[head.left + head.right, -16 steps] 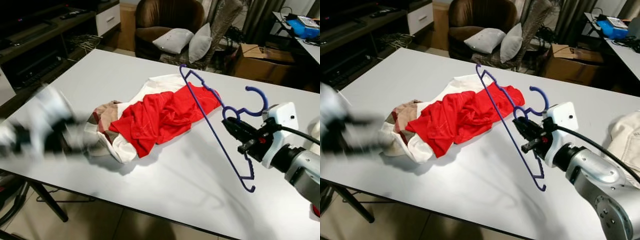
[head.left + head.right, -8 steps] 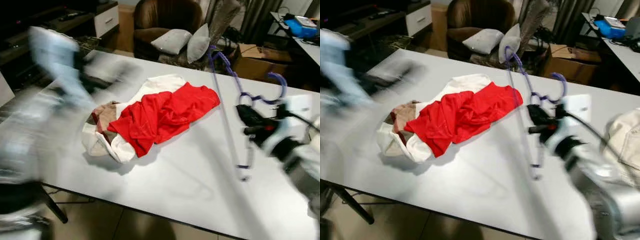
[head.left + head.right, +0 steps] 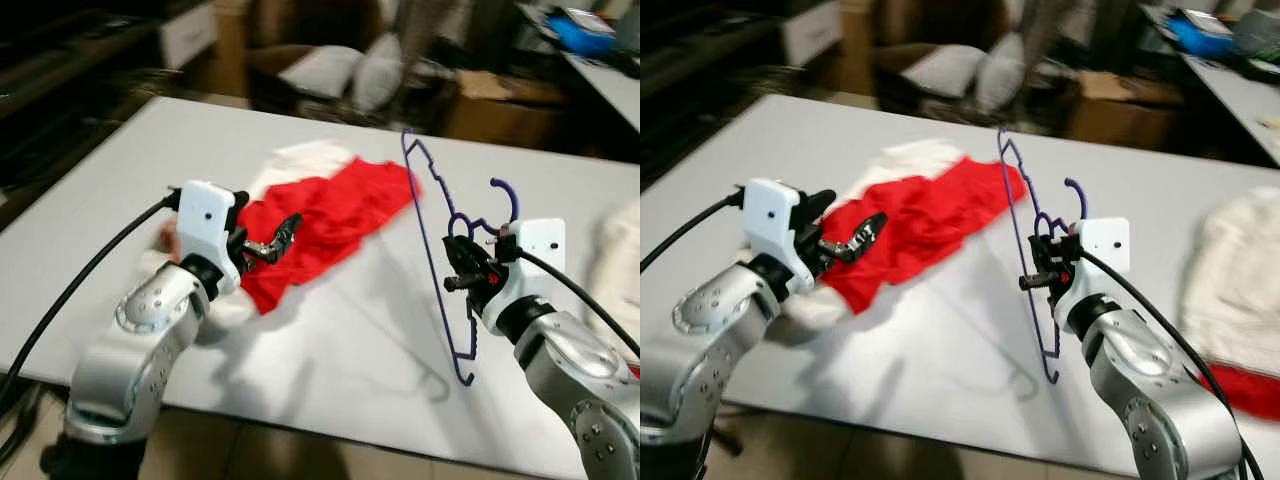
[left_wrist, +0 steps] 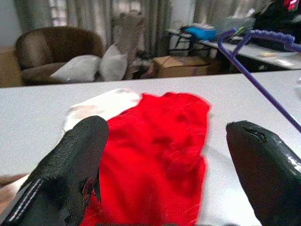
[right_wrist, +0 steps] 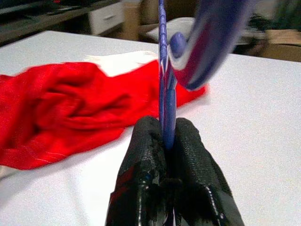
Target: Hang hanger
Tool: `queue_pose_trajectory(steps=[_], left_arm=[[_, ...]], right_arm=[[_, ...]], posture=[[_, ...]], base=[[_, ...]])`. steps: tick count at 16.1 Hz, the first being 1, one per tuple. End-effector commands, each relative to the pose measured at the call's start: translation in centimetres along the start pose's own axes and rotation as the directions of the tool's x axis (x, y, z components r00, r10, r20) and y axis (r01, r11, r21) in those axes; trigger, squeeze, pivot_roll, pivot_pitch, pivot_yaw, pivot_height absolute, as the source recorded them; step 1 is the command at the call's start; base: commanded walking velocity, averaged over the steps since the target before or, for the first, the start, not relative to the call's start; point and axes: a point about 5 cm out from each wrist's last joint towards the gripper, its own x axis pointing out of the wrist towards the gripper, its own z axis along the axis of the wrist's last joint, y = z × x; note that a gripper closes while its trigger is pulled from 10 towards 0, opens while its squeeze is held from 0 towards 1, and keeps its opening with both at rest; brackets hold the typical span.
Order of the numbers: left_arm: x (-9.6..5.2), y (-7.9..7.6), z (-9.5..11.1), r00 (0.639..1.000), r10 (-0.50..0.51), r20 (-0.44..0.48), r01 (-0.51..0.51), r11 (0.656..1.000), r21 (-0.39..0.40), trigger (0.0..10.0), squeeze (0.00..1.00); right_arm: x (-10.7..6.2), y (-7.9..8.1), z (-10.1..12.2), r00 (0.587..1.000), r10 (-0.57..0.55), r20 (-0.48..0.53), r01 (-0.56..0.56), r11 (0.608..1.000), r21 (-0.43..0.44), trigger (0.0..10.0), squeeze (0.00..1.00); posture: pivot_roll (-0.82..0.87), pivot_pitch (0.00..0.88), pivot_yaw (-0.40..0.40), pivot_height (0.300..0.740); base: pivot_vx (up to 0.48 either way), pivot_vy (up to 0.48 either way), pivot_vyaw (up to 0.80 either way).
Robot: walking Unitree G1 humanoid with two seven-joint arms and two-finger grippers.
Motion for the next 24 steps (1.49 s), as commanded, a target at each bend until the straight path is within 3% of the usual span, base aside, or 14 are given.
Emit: queue_pose_trajectory(steps=[1, 5, 8, 10, 11, 18, 20, 24], left_arm=[[-0.1, -0.1, 0.3, 1.0, 0.018, 0.018, -0.018, 1.0, 0.014, 10.0, 0.0], [-0.5, -0.1, -0.9, 0.999, 0.052, 0.009, -0.052, 0.997, 0.057, 10.0, 0.0], [-0.4, -0.4, -1.1, 0.999, 0.053, 0.012, -0.054, 0.997, 0.052, 10.0, 0.0], [-0.4, -0.5, -1.3, 0.998, 0.054, 0.01, -0.054, 0.997, 0.056, 10.0, 0.0], [-0.4, -0.5, -1.4, 0.999, 0.054, 0.007, -0.054, 0.997, 0.057, 10.0, 0.0], [-0.1, -0.9, -1.7, 1.0, 0.025, -0.001, -0.025, 0.997, 0.067, 10.0, 0.0], [0.2, -0.9, -2.0, 0.999, 0.023, -0.025, -0.023, 1.0, 0.011, 10.0, 0.0], [0.3, -0.6, -2.5, 0.998, 0.039, -0.047, -0.038, 0.999, 0.036, 10.0, 0.0]], right_arm=[[-0.2, 0.0, 0.4, 0.999, -0.014, 0.031, 0.015, 1.0, -0.018, 10.0, 0.0], [0.4, -0.3, 0.2, 0.998, -0.053, 0.046, 0.054, 0.998, -0.022, 10.0, 0.0], [0.7, 0.2, 0.1, 0.998, -0.033, 0.059, 0.039, 0.995, -0.097, 10.0, 0.0], [0.7, 0.4, 0.1, 0.998, -0.012, 0.061, 0.016, 0.998, -0.059, 10.0, 0.0], [0.6, 0.4, 0.0, 0.998, -0.002, 0.061, 0.003, 1.0, -0.022, 10.0, 0.0], [0.5, 0.6, -0.2, 0.998, 0.003, 0.067, 0.0, 0.999, -0.039, 10.0, 0.0], [0.5, 0.6, -0.3, 0.998, 0.006, 0.064, -0.003, 0.999, -0.042, 10.0, 0.0], [0.6, 0.1, -0.7, 0.999, 0.002, 0.036, 0.0, 0.998, -0.062, 10.0, 0.0]], posture=[[0.0, 0.0, -0.055, 0.74], [0.0, 0.0, -0.074, 0.74], [0.0, 0.0, -0.079, 0.74], [0.0, 0.0, -0.079, 0.74], [0.0, 0.0, -0.079, 0.74], [-0.01, 0.0, -0.071, 0.74], [-0.01, 0.0, -0.07, 0.74], [-0.01, 0.0, -0.067, 0.74]], base=[[0.0, -0.285, -0.51], [0.0, -0.433, 0.0], [0.0, -0.439, 0.0], [0.0, -0.435, 0.0], [0.0, -0.435, -0.61], [0.0, -0.436, -0.8], [0.0, 0.24, -0.4], [0.0, 0.235, 0.0]])
